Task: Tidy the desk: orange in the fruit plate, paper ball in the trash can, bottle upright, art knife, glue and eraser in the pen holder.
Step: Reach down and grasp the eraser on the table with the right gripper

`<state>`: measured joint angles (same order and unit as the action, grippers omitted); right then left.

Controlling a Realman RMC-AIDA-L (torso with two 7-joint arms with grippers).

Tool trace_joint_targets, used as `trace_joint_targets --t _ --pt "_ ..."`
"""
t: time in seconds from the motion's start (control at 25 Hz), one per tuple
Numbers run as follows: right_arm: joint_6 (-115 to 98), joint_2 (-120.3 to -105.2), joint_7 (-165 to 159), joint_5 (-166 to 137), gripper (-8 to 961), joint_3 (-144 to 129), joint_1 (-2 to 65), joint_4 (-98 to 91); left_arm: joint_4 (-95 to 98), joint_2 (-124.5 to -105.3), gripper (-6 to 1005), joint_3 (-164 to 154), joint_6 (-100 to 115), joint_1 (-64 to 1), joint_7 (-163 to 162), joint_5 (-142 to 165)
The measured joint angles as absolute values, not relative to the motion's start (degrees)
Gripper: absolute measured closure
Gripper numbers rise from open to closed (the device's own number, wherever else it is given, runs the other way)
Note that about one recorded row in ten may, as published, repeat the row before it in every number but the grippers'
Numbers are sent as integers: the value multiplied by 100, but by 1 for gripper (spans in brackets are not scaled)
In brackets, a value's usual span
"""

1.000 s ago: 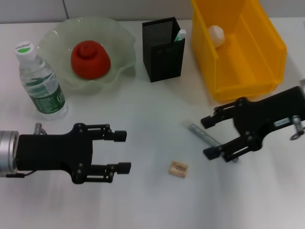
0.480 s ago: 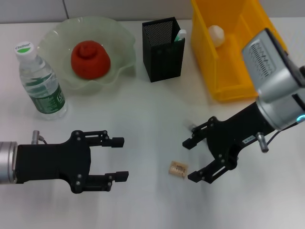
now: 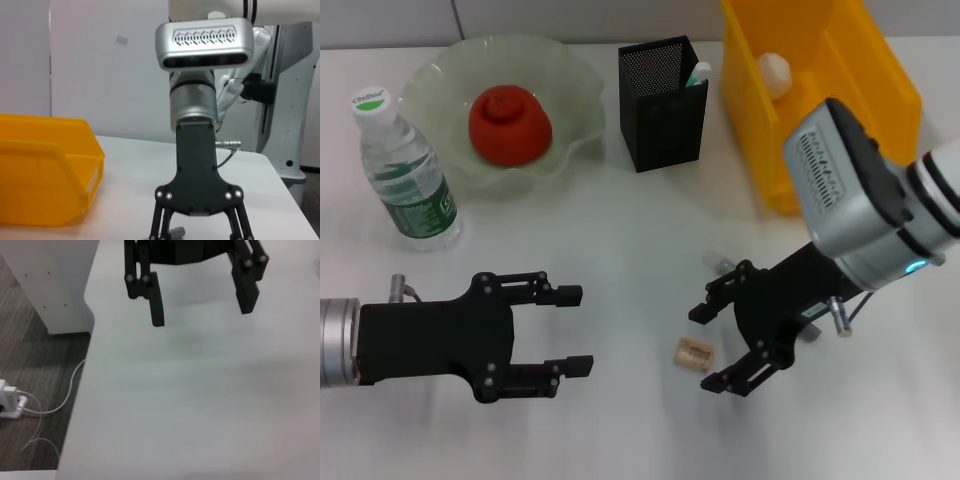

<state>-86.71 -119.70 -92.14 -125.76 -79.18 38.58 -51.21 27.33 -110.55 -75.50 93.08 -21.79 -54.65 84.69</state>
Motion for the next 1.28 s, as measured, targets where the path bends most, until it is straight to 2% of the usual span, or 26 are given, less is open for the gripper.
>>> trace_joint_targets --t 0.4,0.8,1.28 --pt "-8157 -11971 -9168 -12399 169 -8394 3752 -5059 2739 -11096 287 -7514 9399 -2144 -5442 8472" --pt "-7963 -11970 -9133 -12316 566 -8562 3696 -5049 2742 -11101 287 -7515 9440 -2140 -5440 8458" --pt "-7676 -11977 -9084 -12211 578 -8846 3599 -5063 2742 -11100 286 -7373 9588 -2127 -5440 8473"
